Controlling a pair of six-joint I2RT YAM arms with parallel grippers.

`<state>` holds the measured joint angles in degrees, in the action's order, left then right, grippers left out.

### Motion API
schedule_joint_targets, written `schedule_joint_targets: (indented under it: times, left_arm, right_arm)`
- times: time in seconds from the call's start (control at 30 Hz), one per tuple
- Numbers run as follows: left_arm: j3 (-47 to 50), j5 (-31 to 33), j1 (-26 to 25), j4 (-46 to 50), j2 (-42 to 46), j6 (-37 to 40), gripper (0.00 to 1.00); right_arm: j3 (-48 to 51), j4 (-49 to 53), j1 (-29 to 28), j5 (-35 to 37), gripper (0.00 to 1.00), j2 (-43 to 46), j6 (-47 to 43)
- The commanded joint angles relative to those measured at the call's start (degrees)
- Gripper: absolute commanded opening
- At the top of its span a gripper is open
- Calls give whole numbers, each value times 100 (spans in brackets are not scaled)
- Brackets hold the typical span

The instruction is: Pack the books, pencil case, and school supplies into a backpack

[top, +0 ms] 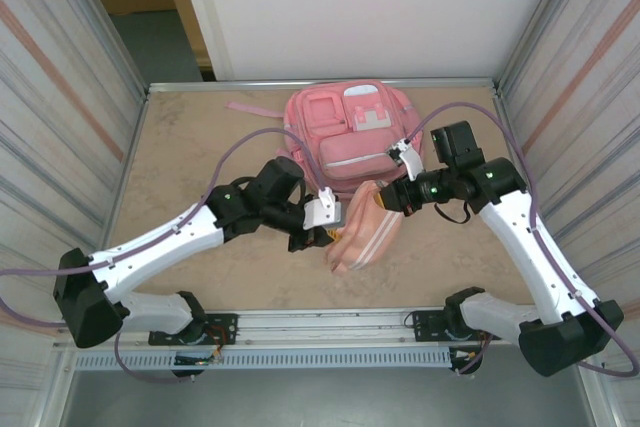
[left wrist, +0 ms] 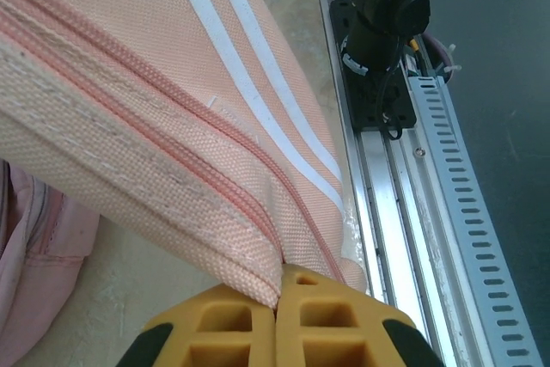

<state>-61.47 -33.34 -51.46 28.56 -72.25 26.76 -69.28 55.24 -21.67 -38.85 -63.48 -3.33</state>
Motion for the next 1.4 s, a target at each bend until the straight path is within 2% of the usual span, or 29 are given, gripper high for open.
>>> schedule_joint_targets:
  times: [0.0,0.1,0.23,0.27,0.37,0.43,0.53,0.67,0.8,0.87,0.93,1.03,1.13,1.2,1.3,1.37]
  left_arm:
    - [-56,-537,238,-497,213,-190,0]
    - [-17,-792,502,-530,301,-259,0]
    - [82,-988,764,-714,353,-332,0]
    - [89,-1030,810,-825,335,-469,4]
    - [61,-1467,859,-1125,224,-863,33]
    - [1,-1636,855,-1337,74,-1238,41]
    - [-267,-2317,834,-1358,-200,-1686,48]
    - [-401,-2859,558,-1295,-355,-1822,50]
    - [-451,-2781,159,-1264,-334,-1694,51]
    - [-447,-2494,6,-1180,-280,-1605,51]
    - [-419,-2293,-59,-1137,-225,-1454,50]
    - [-401,-1747,-48,-1121,-126,-1495,32]
    - [-307,-1719,-35,-1204,-64,-1451,19]
    - [-203,-1678,-39,-1248,-55,-1333,3]
    - [-176,-1732,-23,-1119,-11,-1158,0]
    - [-106,-1790,-24,-1118,56,-1012,0]
  right_arm:
    - [34,31,-34,-311,0,207,-193]
    - [89,74,-32,-465,0,383,-362]
    - [96,192,-94,-1245,0,587,-699]
    - [122,148,-144,-1404,0,642,-743]
    - [266,-271,-297,-1558,0,953,-719]
    - [300,-403,-359,-1658,0,1037,-787]
    - [255,-402,-400,-1746,0,1090,-942]
    - [254,-471,-408,-1724,0,1102,-1022]
    - [280,-547,-425,-1600,0,1057,-1055]
    - [294,-612,-441,-1553,0,999,-1056]
    - [261,-604,-469,-1538,0,938,-1064]
    - [248,-652,-527,-1530,0,891,-1055]
    - [224,-706,-610,-1401,0,835,-1015]
    - [196,-708,-628,-1365,0,818,-912]
    - [256,-777,-628,-1399,11,848,-854]
    - [266,-792,-628,-1318,28,875,-804]
